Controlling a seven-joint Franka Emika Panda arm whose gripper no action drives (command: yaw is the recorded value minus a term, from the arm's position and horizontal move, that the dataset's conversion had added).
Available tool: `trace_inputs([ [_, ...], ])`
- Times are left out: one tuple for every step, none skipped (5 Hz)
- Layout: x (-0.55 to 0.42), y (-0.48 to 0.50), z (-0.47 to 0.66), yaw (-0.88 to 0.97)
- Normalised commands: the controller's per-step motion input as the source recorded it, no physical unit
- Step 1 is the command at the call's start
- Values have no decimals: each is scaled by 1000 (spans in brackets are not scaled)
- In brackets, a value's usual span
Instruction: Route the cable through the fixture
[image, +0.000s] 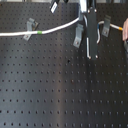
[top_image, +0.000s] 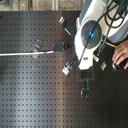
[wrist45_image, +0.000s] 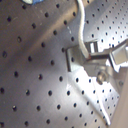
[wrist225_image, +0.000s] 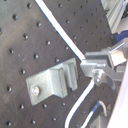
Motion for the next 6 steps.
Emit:
trace_inputs([
  [-267, 325, 318, 126],
  [-306, 328, 123, 271],
  [-244, 331, 162, 289],
  [-123, 145, 321, 186],
  [-10, 94, 370, 260],
  [-33, 258, 79, 414],
])
